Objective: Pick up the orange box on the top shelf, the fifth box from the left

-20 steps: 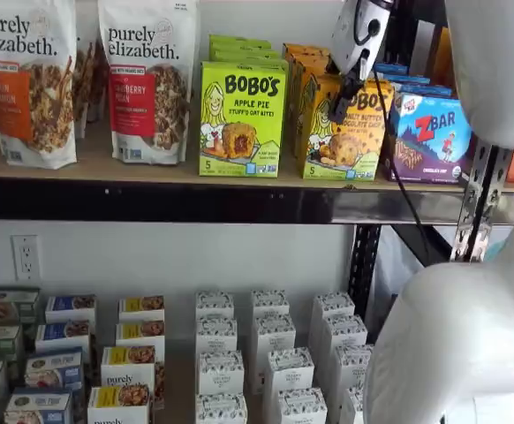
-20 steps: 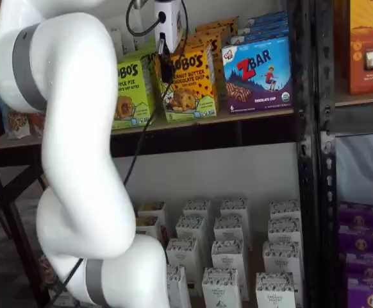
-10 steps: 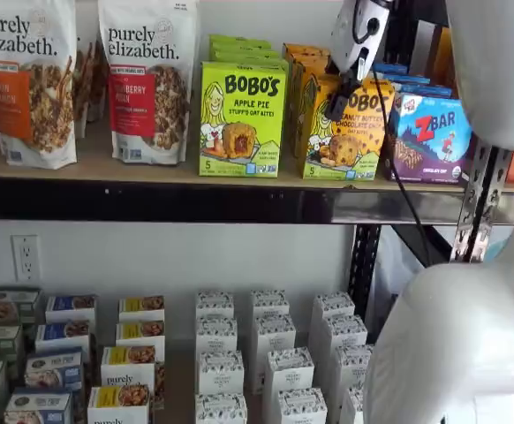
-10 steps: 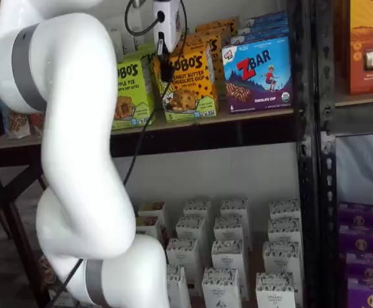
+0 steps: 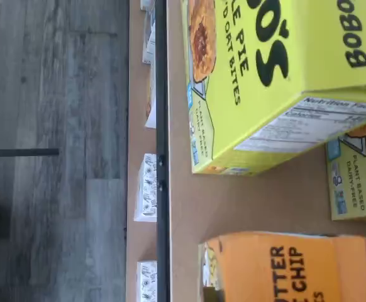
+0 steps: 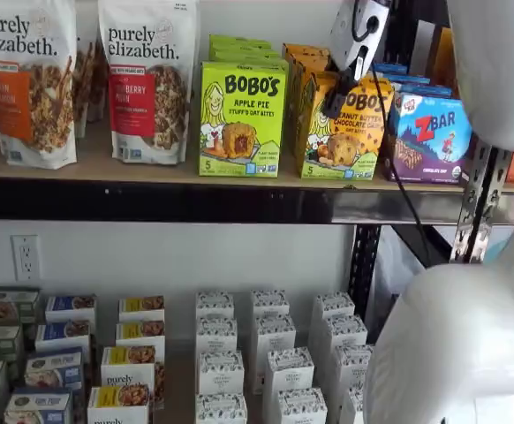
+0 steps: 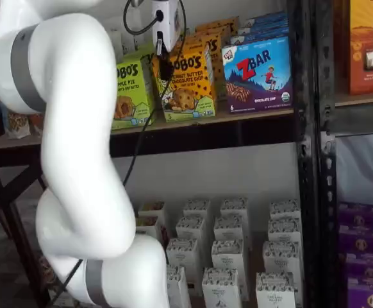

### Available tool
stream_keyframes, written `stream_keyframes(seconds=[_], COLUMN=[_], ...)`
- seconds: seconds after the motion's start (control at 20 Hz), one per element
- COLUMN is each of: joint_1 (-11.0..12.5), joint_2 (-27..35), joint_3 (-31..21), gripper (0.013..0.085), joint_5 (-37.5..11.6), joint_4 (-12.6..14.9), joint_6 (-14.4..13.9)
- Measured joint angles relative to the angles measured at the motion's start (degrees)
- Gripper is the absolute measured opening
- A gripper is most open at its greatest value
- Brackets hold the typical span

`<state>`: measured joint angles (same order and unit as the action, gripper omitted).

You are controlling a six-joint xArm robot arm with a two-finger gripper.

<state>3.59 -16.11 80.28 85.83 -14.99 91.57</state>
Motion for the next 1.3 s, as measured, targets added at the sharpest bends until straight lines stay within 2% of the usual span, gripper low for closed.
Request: stream_keyframes(seconds=[0.15, 0.7, 0.8, 1.3], joint_1=[-0.21, -0.13, 0.53, 2.71], joint_2=[0.15, -1.01, -1.72, -7.77], joint_3=[0.26, 1.23, 1.56, -1.95], gripper=[0.033, 0.033, 0.033, 0.033], joint_5=[0.41, 4.27, 6.55, 10.12], joint_4=[0.5, -0.57, -1.65, -4.86], joint_6=[-0.18, -0.8, -0.69, -0.01])
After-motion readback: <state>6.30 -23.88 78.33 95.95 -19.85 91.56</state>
